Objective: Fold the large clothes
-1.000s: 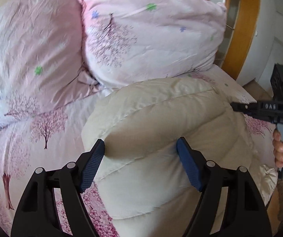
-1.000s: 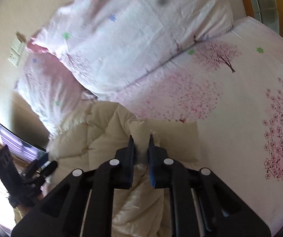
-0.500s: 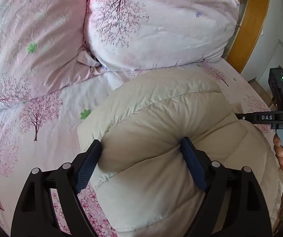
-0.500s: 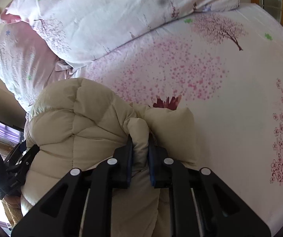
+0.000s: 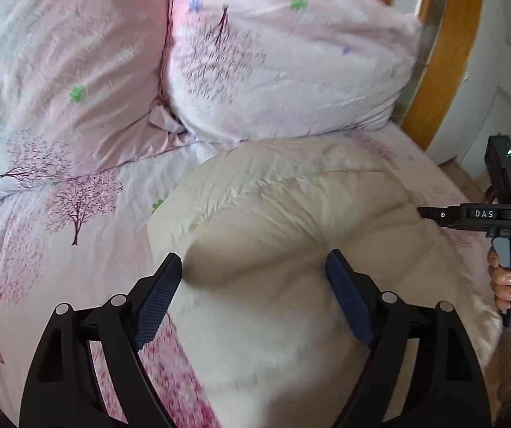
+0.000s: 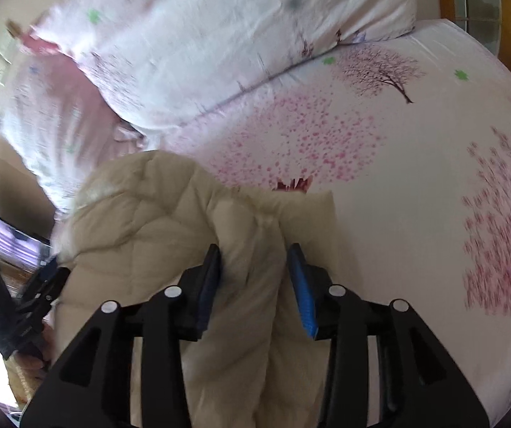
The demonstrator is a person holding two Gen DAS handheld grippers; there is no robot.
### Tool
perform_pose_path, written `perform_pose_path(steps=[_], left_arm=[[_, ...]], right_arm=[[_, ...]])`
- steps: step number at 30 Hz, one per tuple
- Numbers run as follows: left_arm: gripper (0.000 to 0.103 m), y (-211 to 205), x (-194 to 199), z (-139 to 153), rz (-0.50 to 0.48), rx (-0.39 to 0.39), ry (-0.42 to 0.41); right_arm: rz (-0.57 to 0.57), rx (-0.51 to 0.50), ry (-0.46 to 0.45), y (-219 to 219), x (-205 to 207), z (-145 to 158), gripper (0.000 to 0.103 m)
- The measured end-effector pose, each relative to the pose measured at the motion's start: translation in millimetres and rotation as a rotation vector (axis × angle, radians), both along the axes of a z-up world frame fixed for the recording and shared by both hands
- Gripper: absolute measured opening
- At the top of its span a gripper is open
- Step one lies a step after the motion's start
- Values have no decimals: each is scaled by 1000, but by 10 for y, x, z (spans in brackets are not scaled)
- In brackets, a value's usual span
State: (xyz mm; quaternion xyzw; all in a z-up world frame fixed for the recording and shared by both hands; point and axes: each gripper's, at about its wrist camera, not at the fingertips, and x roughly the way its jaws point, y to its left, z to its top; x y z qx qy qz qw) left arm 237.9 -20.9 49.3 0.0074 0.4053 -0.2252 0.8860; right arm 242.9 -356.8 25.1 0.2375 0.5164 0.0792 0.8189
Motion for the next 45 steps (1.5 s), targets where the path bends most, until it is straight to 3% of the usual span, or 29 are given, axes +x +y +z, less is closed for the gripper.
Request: perform_pose_path(steps=[5,10,11,14,18,24,28,30,33,35,37,38,41,45], left_arm=[[83,88,-586,268,-80,-64,-54],[83,24,-1010,275,-167,-42,-50],[83,7,-1042,235,-174,-25,-40],[83,-39,-1056,69,-169,46,-12],[83,4,-1013,-96,-151,70,26],[85,22,-970,-296,-151,94,63],[89,68,-870,-468,-131,55,109],[89,119,-850,-492,-126,8,129],[89,255,-868,-410,-121,-78,154],[89,392,-864,-331,-111,-153,162],[89,560,-811,-255,-93,-235,166],[89,620,-789,-243,-81,-260,169],[89,756,-670,-266,-37,-320,208],[89,853,-495,-405,-4,-422,300]], right_arm=[[26,141,-32,-114,-552,83,44],[72,190,-37,6,-964,31,44],[78,198,-34,33,-1000,9,34],[69,202,-28,119,-1101,-59,20],[39,224,-31,186,-1237,-101,18],[24,129,-6,342,-1263,-293,18],[19,145,-7,345,-1218,-398,18],[32,118,-13,359,-1224,-349,21],[31,99,-18,328,-1243,-195,33],[10,138,-51,210,-1266,-71,49],[-16,189,-78,88,-1262,3,74],[-33,217,-88,5,-1246,30,81],[-71,296,-70,-161,-1192,-1,93],[-74,391,-15,-285,-989,-153,97]])
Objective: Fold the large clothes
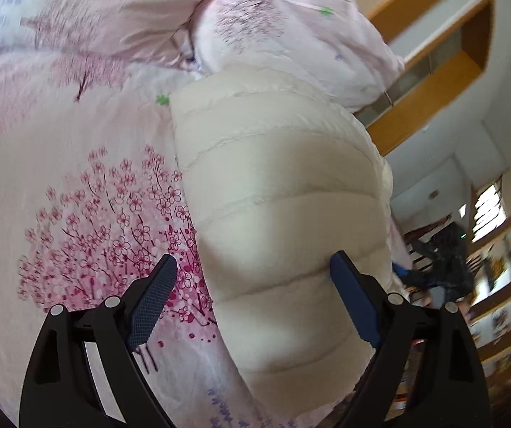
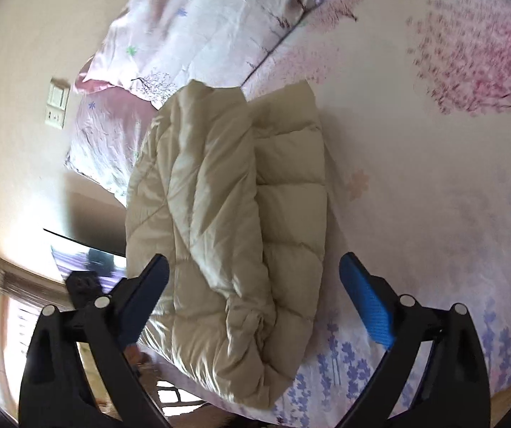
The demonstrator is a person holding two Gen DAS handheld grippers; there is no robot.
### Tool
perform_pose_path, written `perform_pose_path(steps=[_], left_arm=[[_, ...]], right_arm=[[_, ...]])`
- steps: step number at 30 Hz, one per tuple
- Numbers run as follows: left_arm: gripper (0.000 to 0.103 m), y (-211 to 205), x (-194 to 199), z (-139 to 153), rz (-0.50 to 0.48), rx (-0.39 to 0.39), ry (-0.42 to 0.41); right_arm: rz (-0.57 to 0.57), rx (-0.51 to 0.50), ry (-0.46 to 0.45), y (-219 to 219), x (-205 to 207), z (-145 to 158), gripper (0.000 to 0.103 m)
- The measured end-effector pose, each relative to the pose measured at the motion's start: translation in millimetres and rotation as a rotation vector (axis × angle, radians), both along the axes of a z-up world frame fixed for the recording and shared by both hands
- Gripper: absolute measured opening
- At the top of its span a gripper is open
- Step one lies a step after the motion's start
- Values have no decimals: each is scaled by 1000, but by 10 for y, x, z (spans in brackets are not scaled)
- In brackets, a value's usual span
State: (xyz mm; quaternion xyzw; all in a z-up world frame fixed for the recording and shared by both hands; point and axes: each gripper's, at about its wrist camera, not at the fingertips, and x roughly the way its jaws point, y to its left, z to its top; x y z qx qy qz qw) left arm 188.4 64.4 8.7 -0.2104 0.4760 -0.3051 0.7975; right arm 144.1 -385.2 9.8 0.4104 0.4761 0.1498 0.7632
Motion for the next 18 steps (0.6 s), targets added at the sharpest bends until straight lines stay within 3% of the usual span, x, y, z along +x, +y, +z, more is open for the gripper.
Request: perform_pose_path(steps=[4,9,18], left_arm=[[89,11,158,-105,8,-86,76],[89,-63,290,-150,0,-105,92],[92,-197,582,-340,-25,-170,156]], right_arm=[[61,-11,8,44,227,-70,100],[104,-54,49,135,400,-209,101],[228,23,38,313,586,-315,101]])
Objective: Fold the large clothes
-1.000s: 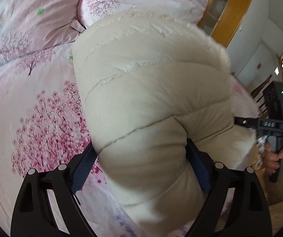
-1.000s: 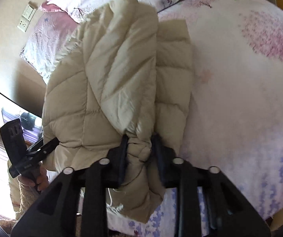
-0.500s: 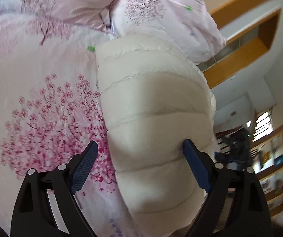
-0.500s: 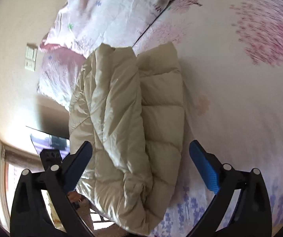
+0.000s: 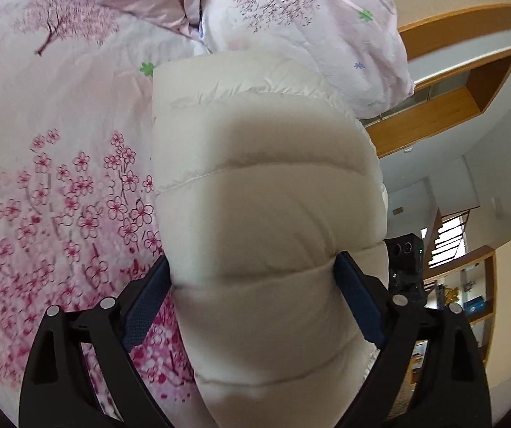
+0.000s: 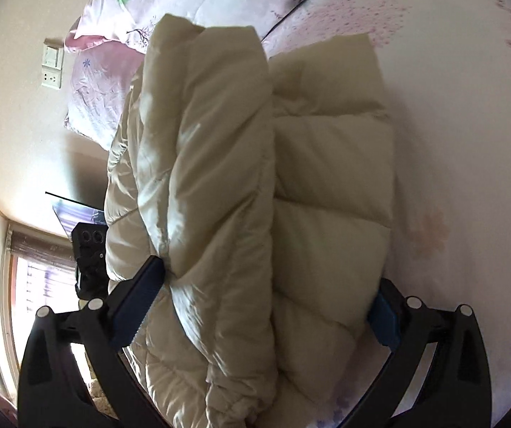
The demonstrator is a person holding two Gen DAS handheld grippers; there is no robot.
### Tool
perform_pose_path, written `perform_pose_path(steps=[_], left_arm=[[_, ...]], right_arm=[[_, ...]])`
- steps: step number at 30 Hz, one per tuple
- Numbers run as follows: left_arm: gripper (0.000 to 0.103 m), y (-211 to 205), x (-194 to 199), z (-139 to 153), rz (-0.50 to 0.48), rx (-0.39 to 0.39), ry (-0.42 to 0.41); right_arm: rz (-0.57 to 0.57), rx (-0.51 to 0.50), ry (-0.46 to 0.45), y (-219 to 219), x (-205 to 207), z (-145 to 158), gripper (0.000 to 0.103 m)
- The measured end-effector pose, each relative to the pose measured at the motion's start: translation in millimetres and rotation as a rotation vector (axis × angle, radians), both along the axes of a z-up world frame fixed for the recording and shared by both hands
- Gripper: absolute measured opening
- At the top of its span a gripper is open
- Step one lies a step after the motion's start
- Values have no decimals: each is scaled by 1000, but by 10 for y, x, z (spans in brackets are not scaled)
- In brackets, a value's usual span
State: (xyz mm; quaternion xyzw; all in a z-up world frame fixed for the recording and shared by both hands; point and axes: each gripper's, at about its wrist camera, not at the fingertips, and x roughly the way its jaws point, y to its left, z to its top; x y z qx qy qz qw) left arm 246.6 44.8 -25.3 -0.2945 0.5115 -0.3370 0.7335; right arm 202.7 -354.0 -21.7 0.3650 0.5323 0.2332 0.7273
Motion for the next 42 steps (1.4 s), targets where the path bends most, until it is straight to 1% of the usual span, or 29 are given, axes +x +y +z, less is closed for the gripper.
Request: perform_pose_path(steps=[6,9,10,11,12,14,15,16,17,18,19,20,22,25,29,34,38,40,42], left_arm=[[93,-30,113,-102,-7,-44,30],[93,-50,154,-105,-9,-50,26],[93,-54,164,-104,-9,-54,24],[93,-56,177,-104,-9,-57,22],[92,-49,182,-107,-8,-62,21],[87,-32,191,-121,-9,-81,20],[82,-23,194,-136,-6,-93,22],[74,-11,191,-142,0,-106,21],[71,5,174,-131,3,-108,11],[66,13,158,-112,1,-104,-1],[61,17,143,-85,2,-97,-15],[59,24,124,-63,3,-93,-24],[51,37,94,-7,3,-95,-46],[46,79,65,91,7,-115,-80],[45,197,50,281,31,-124,-140],[45,520,89,521,107,-97,-213],[45,805,173,621,175,-46,-244],[45,939,230,603,205,-9,-242],[45,1068,293,545,226,29,-226]], right_arm=[[72,4,-15,145,89,22,101],[126,24,-14,249,122,18,93],[129,37,-10,253,127,6,88],[132,62,-4,249,132,-17,82],[133,86,0,239,131,-40,78],[126,152,15,224,125,-111,59],[122,182,19,226,112,-149,54],[119,202,18,236,96,-175,46],[114,213,3,247,65,-174,39],[110,212,-10,258,39,-153,37],[109,205,-24,265,8,-121,32],[106,190,-43,274,-33,-63,28],[101,169,-68,299,-71,45,25],[102,157,-103,336,-102,192,22],[127,158,-178,484,-42,434,21],[178,135,-243,745,193,638,21],[223,116,-273,1061,457,644,21],[237,104,-268,1168,581,587,21],[247,90,-239,1300,671,479,21]])
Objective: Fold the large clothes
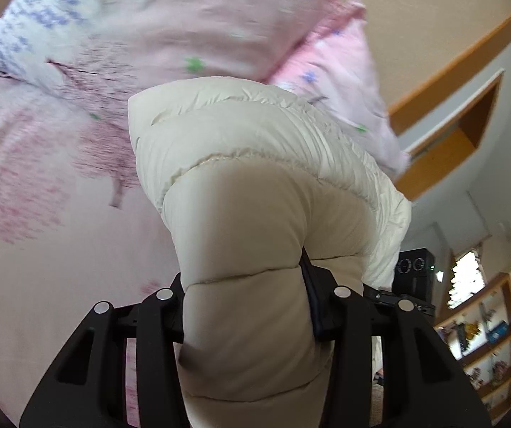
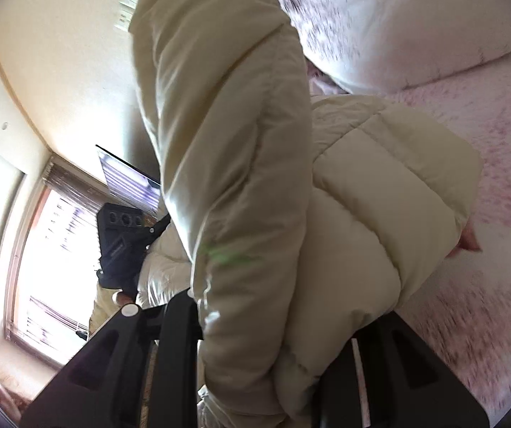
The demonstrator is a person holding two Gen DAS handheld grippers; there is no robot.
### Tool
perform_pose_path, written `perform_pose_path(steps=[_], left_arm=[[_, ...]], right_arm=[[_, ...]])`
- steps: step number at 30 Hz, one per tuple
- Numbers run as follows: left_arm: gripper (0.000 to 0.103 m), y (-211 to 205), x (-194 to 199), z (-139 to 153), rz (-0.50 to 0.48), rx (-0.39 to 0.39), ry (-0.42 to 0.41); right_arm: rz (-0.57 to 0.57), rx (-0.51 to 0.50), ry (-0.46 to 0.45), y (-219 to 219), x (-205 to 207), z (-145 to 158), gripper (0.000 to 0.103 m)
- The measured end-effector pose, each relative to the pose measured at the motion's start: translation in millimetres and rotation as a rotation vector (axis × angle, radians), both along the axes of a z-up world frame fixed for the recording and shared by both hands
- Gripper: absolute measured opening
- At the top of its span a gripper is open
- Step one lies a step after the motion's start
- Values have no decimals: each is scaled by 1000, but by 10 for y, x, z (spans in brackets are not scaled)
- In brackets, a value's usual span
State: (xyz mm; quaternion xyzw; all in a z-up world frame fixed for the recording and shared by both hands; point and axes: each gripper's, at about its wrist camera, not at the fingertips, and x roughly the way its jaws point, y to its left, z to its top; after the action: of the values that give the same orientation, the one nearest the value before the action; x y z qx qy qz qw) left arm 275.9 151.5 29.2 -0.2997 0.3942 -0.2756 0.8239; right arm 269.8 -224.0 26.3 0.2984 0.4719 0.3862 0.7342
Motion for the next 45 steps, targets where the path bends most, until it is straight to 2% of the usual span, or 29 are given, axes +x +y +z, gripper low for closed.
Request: perform_pose_path(steps=[2,5,9,14,15,16,19,20,24,25,26,27,29,30,31,33,35,39,43,45], left_arm=[[45,93,92,-121,20,34,44],[46,195,199,-282,29,47,94],[52,215,224,-393,16,94,117],[62,137,280,-462,15,160,134],[63,118,305,-461,20,170,133],[63,116,293,-437,29,178,128],[64,104,165,-257,57,235,88],[64,109,83,-173,73,264,55],[64,46,-347,201,142,409,-131],[64,-3,-512,303,143,446,-198],[64,-80,-617,370,136,470,-243],[64,-180,-768,426,118,500,-295],[64,-357,-885,457,84,536,-330],[64,-423,-933,447,64,547,-337],[64,-490,-982,409,35,554,-336],[64,-580,-1023,334,-2,559,-333],[64,-619,-1063,265,-9,583,-338],[64,-644,-1109,169,-14,609,-341],[64,-673,-1104,52,-44,615,-327],[64,-702,-1084,-15,-57,624,-322]], right_arm=[[5,-22,34,210,20,-110,21],[-9,-44,106,286,77,-291,25],[-21,-66,209,325,163,-429,30],[-46,-9,338,194,160,-684,38],[-47,-7,332,193,191,-661,39],[-51,-25,321,193,160,-630,45],[-75,-160,225,306,-50,-314,56],[-108,-240,151,302,-176,-141,60],[-262,-442,-161,305,-748,440,60],[-293,-481,-247,341,-946,566,56],[-302,-510,-298,379,-1083,626,52],[-316,-554,-339,366,-1138,676,52],[-400,-670,-418,511,-1421,762,52],[-437,-678,-435,539,-1499,809,52],[-451,-634,-444,517,-1616,827,50],[-362,-557,-430,300,-1673,810,40],[-270,-578,-424,506,-1823,788,24],[-217,-606,-377,599,-1872,543,23],[-183,-641,-254,616,-1626,181,21],[-173,-652,-231,656,-1532,61,21]])
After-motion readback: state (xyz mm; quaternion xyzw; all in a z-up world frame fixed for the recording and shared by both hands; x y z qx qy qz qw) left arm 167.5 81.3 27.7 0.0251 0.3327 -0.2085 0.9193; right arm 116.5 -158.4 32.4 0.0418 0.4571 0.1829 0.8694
